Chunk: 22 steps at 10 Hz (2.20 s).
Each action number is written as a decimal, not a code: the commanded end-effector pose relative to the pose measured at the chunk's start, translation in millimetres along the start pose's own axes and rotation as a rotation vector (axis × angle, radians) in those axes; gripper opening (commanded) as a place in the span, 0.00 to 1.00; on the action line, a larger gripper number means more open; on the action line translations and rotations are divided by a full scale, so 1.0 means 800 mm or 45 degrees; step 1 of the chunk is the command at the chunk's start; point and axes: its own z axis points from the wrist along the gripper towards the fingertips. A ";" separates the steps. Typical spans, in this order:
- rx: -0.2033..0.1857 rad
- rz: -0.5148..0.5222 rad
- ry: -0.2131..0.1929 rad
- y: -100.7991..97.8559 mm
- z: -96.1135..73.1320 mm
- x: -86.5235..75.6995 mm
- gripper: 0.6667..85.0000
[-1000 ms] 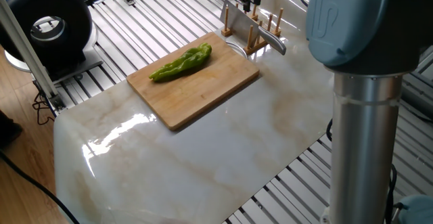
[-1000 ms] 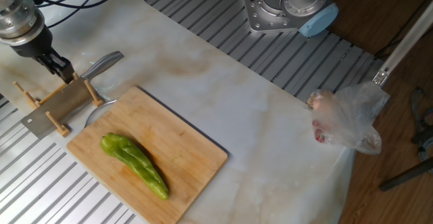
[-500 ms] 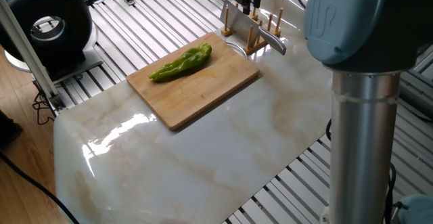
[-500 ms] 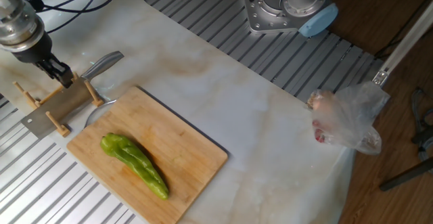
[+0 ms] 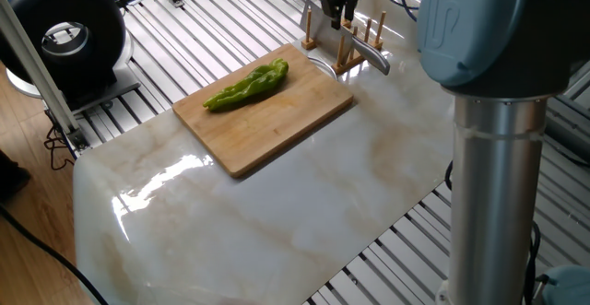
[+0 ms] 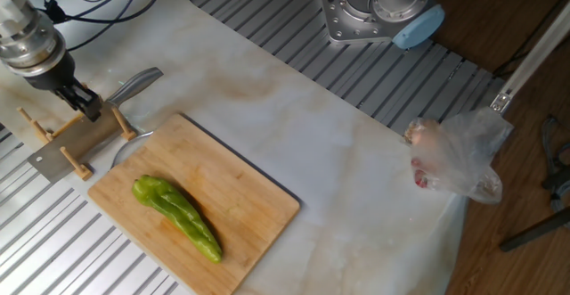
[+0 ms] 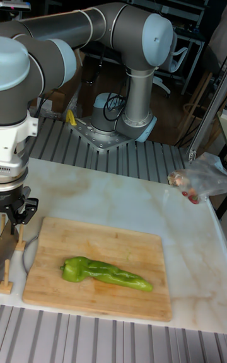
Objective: Chop the chili peppers
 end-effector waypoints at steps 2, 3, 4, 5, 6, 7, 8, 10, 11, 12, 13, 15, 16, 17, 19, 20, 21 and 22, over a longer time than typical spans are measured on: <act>-0.017 -0.003 -0.016 0.002 0.013 0.007 0.51; -0.019 -0.005 -0.016 0.002 0.015 0.009 0.51; -0.014 -0.003 -0.022 0.000 0.017 0.008 0.50; -0.016 0.004 -0.032 0.000 0.018 0.004 0.50; -0.026 0.012 -0.023 0.004 0.019 0.006 0.49; -0.049 0.028 -0.009 0.012 0.021 0.010 0.49; -0.049 0.032 -0.009 0.012 0.024 0.011 0.48; -0.039 0.034 -0.006 0.009 0.026 0.013 0.48; -0.028 0.043 -0.009 0.006 0.028 0.012 0.46; -0.025 0.049 -0.011 0.004 0.030 0.011 0.46; -0.025 0.059 -0.019 0.004 0.031 0.009 0.45; -0.030 0.084 -0.042 0.004 0.031 0.003 0.45; -0.045 0.099 -0.047 0.008 0.032 0.003 0.44; -0.057 0.102 -0.049 0.009 0.033 0.004 0.44; -0.055 0.110 -0.051 0.009 0.033 0.004 0.42; -0.059 0.110 -0.051 0.009 0.034 0.005 0.42; -0.059 0.110 -0.051 0.008 0.034 0.006 0.41; -0.059 0.108 -0.049 0.008 0.035 0.007 0.41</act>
